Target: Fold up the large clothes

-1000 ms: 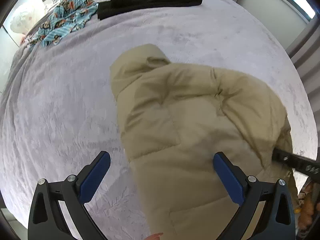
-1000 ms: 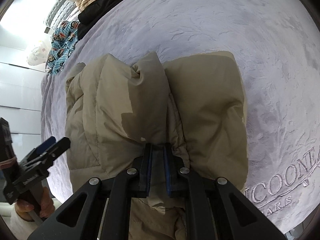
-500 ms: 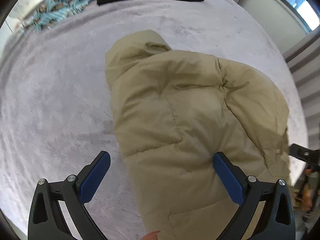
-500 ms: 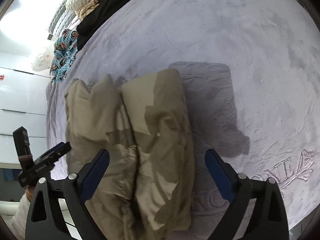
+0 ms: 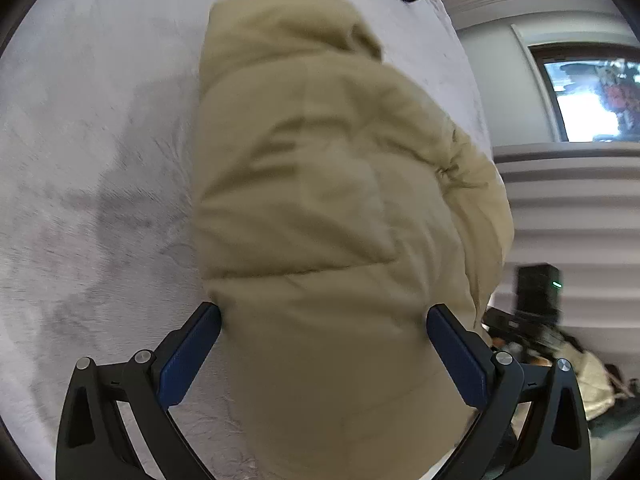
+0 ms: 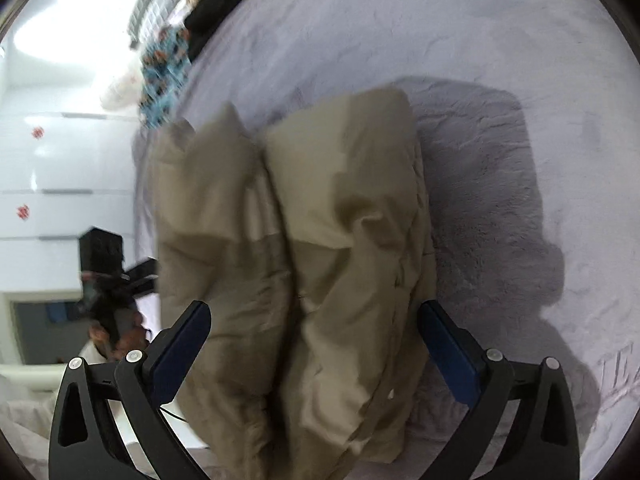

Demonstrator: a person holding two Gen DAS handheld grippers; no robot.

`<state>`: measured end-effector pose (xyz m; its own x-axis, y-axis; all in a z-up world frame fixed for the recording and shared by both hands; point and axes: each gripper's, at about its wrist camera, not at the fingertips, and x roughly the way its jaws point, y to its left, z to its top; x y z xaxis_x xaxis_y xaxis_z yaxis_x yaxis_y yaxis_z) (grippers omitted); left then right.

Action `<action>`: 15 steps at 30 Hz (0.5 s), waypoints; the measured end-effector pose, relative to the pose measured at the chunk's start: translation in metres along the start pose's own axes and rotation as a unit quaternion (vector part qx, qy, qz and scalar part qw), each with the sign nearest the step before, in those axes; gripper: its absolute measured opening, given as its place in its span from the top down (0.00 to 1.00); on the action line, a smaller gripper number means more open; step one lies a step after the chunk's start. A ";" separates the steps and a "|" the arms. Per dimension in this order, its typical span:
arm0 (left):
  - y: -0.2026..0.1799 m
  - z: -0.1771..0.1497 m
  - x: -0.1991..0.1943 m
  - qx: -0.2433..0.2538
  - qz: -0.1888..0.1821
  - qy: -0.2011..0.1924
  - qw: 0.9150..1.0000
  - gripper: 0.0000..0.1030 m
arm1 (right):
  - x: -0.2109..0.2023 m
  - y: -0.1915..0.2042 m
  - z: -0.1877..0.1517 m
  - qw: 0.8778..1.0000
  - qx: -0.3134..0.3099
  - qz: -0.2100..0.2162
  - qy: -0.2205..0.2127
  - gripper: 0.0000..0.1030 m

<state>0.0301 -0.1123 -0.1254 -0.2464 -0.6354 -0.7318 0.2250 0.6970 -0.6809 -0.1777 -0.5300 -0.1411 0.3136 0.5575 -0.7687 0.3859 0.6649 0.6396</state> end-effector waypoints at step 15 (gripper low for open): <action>0.023 0.011 0.052 -0.053 -0.048 0.023 0.997 0.00 | 0.068 -0.010 0.036 0.994 0.043 0.086 0.042 0.00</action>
<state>0.0325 -0.1330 -0.1791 -0.3057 -0.6861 -0.6601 0.0984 0.6668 -0.7387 -0.1292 -0.5162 -0.1999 0.3090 0.7021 -0.6416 0.4067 0.5123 0.7564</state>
